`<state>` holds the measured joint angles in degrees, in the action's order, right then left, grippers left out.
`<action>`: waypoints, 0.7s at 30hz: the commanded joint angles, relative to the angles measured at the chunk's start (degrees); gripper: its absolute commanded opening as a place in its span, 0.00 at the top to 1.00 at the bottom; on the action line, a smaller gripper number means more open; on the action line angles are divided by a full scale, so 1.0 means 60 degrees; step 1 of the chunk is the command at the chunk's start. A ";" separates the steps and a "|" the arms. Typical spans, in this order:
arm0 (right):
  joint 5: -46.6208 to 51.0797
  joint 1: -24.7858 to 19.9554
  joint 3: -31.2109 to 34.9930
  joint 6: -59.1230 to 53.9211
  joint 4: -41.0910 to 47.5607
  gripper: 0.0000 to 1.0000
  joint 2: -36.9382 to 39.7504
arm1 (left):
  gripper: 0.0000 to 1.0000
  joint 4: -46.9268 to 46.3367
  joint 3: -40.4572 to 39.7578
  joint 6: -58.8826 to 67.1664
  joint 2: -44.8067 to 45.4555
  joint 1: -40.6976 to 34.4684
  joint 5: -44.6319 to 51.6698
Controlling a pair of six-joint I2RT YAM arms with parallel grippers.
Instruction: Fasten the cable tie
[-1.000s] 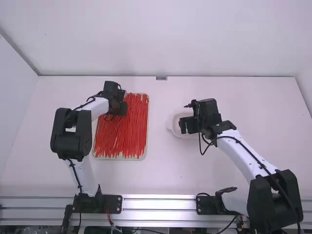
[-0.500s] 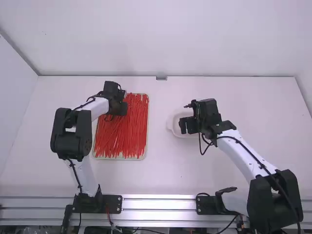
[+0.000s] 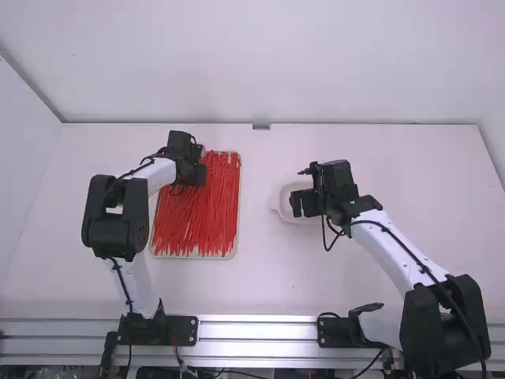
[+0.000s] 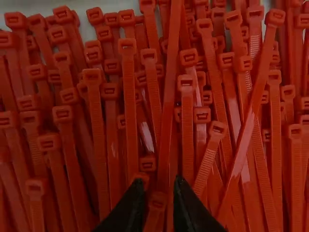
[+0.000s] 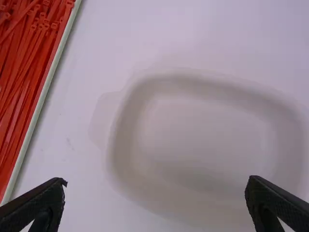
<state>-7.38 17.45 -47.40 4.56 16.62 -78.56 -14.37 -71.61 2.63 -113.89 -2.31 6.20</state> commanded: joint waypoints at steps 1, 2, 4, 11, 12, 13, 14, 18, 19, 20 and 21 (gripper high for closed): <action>-0.0051 -0.0025 -0.0339 0.0022 0.0018 0.00 -0.0033 | 0.83 -0.0055 0.0153 0.0095 0.0033 0.0007 0.0069; -0.0047 -0.0022 -0.0339 0.0022 0.0018 0.00 -0.0033 | 0.83 -0.0062 0.0153 0.0095 0.0033 0.0007 0.0069; -0.0051 -0.0015 -0.0339 0.0018 0.0011 0.00 -0.0033 | 0.82 -0.0073 0.0153 0.0095 0.0033 0.0007 0.0062; -0.0047 -0.0022 -0.0339 0.0018 0.0015 0.00 -0.0033 | 0.81 -0.0084 0.0204 0.0095 0.0033 0.0007 0.0066; -0.0044 -0.0022 -0.0339 0.0018 0.0015 0.00 -0.0033 | 0.81 -0.0025 0.0248 0.0091 0.0033 0.0007 0.0066; -0.0051 -0.0025 -0.0339 0.0018 0.0015 0.00 -0.0033 | 0.81 0.0015 0.0284 0.0095 0.0033 0.0007 0.0069; -0.0051 -0.0025 -0.0339 0.0018 0.0015 0.00 -0.0033 | 0.81 0.0051 0.0328 0.0095 0.0033 0.0007 0.0066; -0.0051 -0.0025 -0.0339 0.0022 0.0015 0.00 -0.0033 | 0.81 0.0153 0.0390 0.0022 0.0033 0.0007 0.0036; -0.0047 -0.0025 -0.0339 0.0022 0.0015 0.00 -0.0033 | 0.81 0.0153 0.0390 0.0022 0.0033 0.0007 0.0036; -0.0051 -0.0025 -0.0339 0.0018 0.0015 0.00 -0.0033 | 0.81 0.0153 0.0390 0.0025 0.0033 0.0007 0.0040; -0.0051 -0.0025 -0.0339 0.0018 0.0015 0.00 -0.0033 | 0.82 0.0153 0.0386 0.0025 0.0033 0.0007 0.0040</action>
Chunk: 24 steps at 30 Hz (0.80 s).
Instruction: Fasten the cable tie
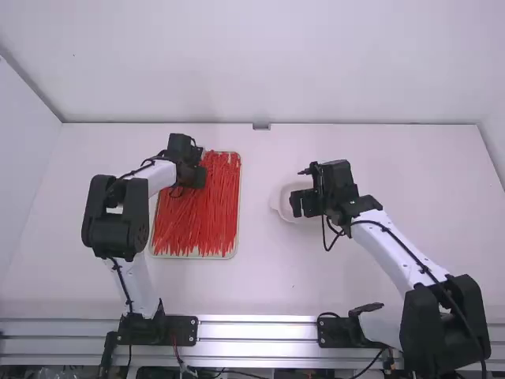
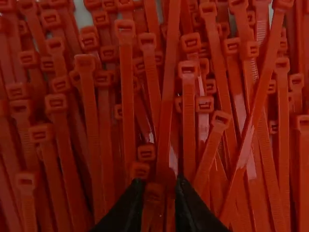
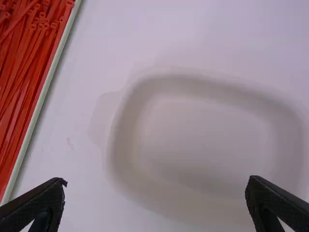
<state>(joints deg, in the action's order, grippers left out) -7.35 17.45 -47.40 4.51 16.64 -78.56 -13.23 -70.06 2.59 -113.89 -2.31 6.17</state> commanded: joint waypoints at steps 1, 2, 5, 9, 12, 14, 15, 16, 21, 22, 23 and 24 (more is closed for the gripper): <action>-0.0055 -0.0025 -0.0339 0.0025 0.0011 0.00 -0.0033 | 0.82 -0.0040 0.0127 0.0033 0.0033 0.0007 0.0040; -0.0051 -0.0025 -0.0339 0.0025 0.0011 0.00 -0.0033 | 0.83 -0.0029 0.0127 0.0033 0.0033 0.0007 0.0044; -0.0051 -0.0025 -0.0339 0.0025 0.0011 0.00 -0.0033 | 0.83 0.0029 0.0117 0.0033 0.0036 0.0007 0.0040; -0.0055 -0.0025 -0.0339 0.0025 0.0011 0.00 -0.0033 | 0.87 0.0025 0.0117 0.0033 0.0036 0.0007 0.0036; -0.0055 -0.0025 -0.0339 0.0029 0.0011 0.00 -0.0033 | 0.89 0.0022 0.0120 0.0036 0.0036 0.0007 0.0033; -0.0055 -0.0025 -0.0339 0.0025 0.0015 0.00 -0.0033 | 0.90 0.0033 0.0117 -0.0015 0.0036 0.0007 -0.0069; -0.0055 -0.0025 -0.0339 0.0029 0.0015 0.00 -0.0033 | 0.90 0.0033 0.0117 -0.0055 0.0036 0.0007 -0.0131; -0.0051 -0.0025 -0.0339 0.0033 0.0015 0.00 -0.0033 | 0.90 0.0029 0.0117 -0.0146 0.0036 0.0007 -0.0219; -0.0051 -0.0025 -0.0339 0.0029 0.0011 0.00 -0.0033 | 0.92 0.0113 0.0117 -0.0233 0.0036 0.0007 -0.0215; -0.0051 -0.0025 -0.0339 0.0025 0.0011 0.00 -0.0033 | 0.92 0.0168 0.0117 -0.0262 0.0036 0.0007 -0.0211; -0.0051 -0.0025 -0.0339 0.0025 0.0011 0.00 -0.0033 | 0.92 0.0182 0.0117 -0.0262 0.0036 0.0007 -0.0208; -0.0055 -0.0025 -0.0339 0.0025 0.0011 0.00 -0.0033 | 0.92 0.0295 0.0117 -0.0302 0.0044 0.0007 -0.0215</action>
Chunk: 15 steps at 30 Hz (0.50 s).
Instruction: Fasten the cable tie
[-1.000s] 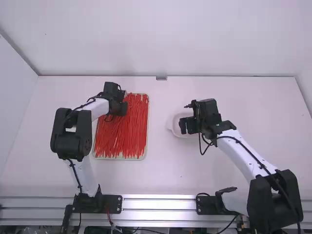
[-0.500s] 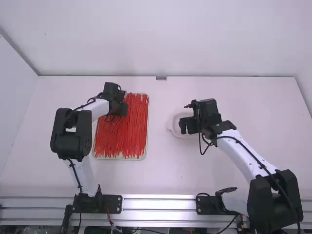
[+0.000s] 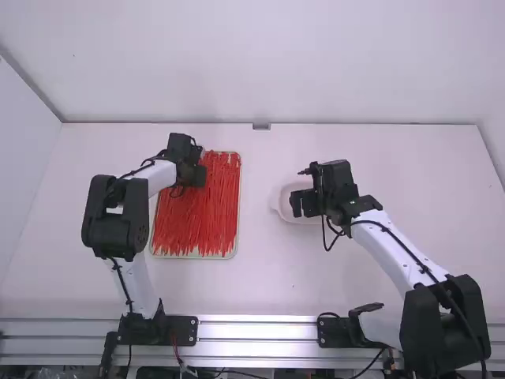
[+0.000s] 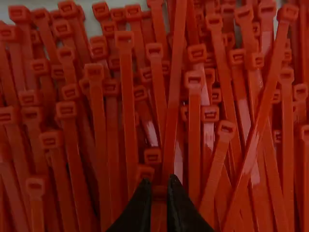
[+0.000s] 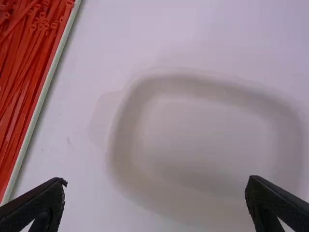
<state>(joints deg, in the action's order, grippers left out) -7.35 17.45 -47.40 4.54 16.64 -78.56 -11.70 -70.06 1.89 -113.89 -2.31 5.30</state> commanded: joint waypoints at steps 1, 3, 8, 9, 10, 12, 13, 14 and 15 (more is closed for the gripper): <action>-0.0055 -0.0025 -0.0339 0.0025 0.0015 0.00 -0.0033 | 0.93 0.0062 0.0117 -0.0189 0.0058 0.0007 -0.0066; -0.0055 -0.0025 -0.0339 0.0022 0.0011 0.00 -0.0033 | 0.93 0.0138 0.0117 -0.0229 0.0117 0.0007 -0.0058; -0.0047 -0.0025 -0.0339 0.0025 0.0004 0.00 -0.0033 | 0.93 0.0248 -0.0076 -0.0288 0.0357 0.0007 -0.0069; -0.0055 -0.0025 -0.0339 0.0025 -0.0007 0.00 -0.0033 | 0.93 0.0200 -0.0178 -0.0280 0.0397 0.0011 -0.0069; -0.0055 -0.0025 -0.0339 0.0022 -0.0025 0.00 -0.0033 | 0.93 0.0098 -0.0350 -0.0280 0.0484 0.0011 -0.0080; -0.0055 -0.0025 -0.0339 0.0022 -0.0025 0.00 -0.0033 | 0.94 -0.0066 -0.0597 -0.0317 0.0579 0.0011 -0.0302; -0.0055 -0.0025 -0.0339 0.0022 -0.0022 0.00 -0.0033 | 0.94 -0.0189 -0.0790 -0.0412 0.0630 0.0007 -0.0488; -0.0055 -0.0025 -0.0339 0.0025 -0.0025 0.00 -0.0033 | 0.94 -0.0251 -0.0925 -0.0423 0.0659 0.0007 -0.0590; -0.0055 -0.0025 -0.0339 0.0025 -0.0018 0.00 -0.0033 | 0.94 -0.0350 -0.1195 -0.0361 0.0714 0.0007 -0.0667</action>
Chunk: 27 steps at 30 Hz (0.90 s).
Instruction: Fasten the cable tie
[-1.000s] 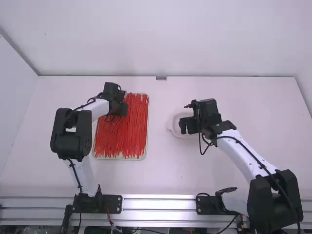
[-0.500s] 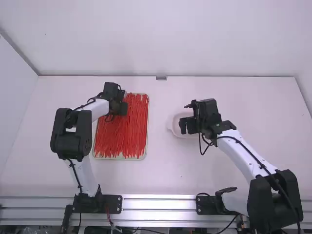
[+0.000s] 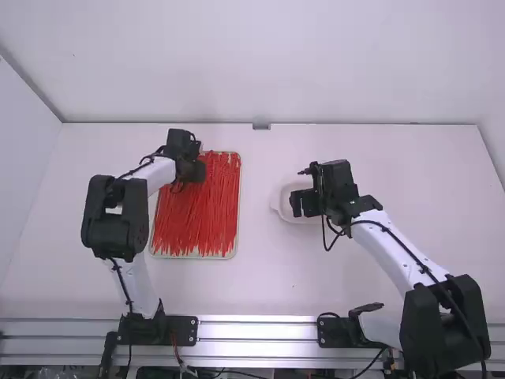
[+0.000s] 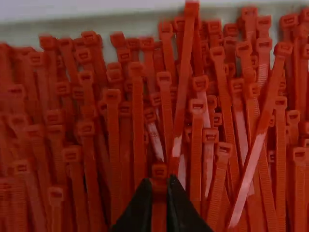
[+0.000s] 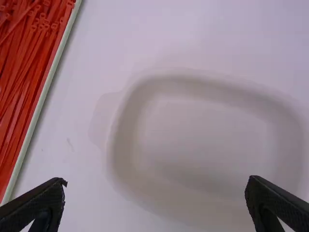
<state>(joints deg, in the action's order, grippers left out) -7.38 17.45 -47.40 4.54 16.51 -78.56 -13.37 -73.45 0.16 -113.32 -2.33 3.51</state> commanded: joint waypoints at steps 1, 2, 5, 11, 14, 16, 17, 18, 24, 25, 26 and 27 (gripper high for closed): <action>-0.0051 -0.0025 -0.0339 0.0025 0.0004 0.00 -0.0033 | 0.94 -0.0113 -0.0729 -0.0066 0.0645 0.0011 -0.0401; -0.0051 -0.0022 -0.0339 0.0025 0.0000 0.00 -0.0033 | 0.94 -0.0186 -0.0900 -0.0073 0.0678 0.0011 -0.0506; -0.0051 -0.0025 -0.0339 0.0025 -0.0018 0.00 -0.0033 | 0.95 -0.0532 -0.1625 -0.0073 0.0798 0.0011 -0.0495; -0.0044 -0.0025 -0.0339 0.0018 -0.0149 0.00 -0.0033 | 0.98 -0.1468 -0.3300 -0.0146 0.0922 0.0011 -0.0495; -0.0047 -0.0025 -0.0339 -0.0007 -0.0186 0.00 -0.0033 | 0.98 -0.2036 -0.4054 -0.0335 0.1126 0.0011 -0.0514; -0.0047 -0.0025 -0.0339 -0.0011 -0.0215 0.00 -0.0033 | 0.98 -0.2353 -0.4433 -0.0350 0.1402 0.0011 -0.0528; -0.0047 -0.0025 -0.0339 -0.0011 -0.0219 0.00 -0.0033 | 0.98 -0.2386 -0.4473 -0.0353 0.1457 0.0011 -0.0528; -0.0040 -0.0022 -0.0339 -0.0007 -0.0237 0.00 -0.0033 | 0.98 -0.2484 -0.4586 -0.0390 0.1679 0.0011 -0.0525; -0.0047 -0.0025 -0.0339 -0.0007 -0.0364 0.00 -0.0033 | 0.98 -0.2634 -0.4586 -0.0382 0.2932 0.0011 -0.0525; -0.0047 -0.0025 -0.0339 -0.0011 -0.0390 0.00 -0.0033 | 0.98 -0.2739 -0.4586 -0.0375 0.3202 0.0011 -0.0521; -0.0047 -0.0025 -0.0339 -0.0007 -0.0412 0.00 -0.0033 | 0.98 -0.2849 -0.4583 -0.0357 0.3523 0.0011 -0.0517; -0.0044 -0.0025 -0.0339 -0.0007 -0.0441 0.00 -0.0033 | 0.98 -0.2929 -0.4568 -0.0346 0.3789 0.0011 -0.0525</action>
<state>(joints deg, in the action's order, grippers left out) -7.38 17.45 -47.42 4.54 14.04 -78.56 -30.09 -99.07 -1.76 -94.85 -2.31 0.75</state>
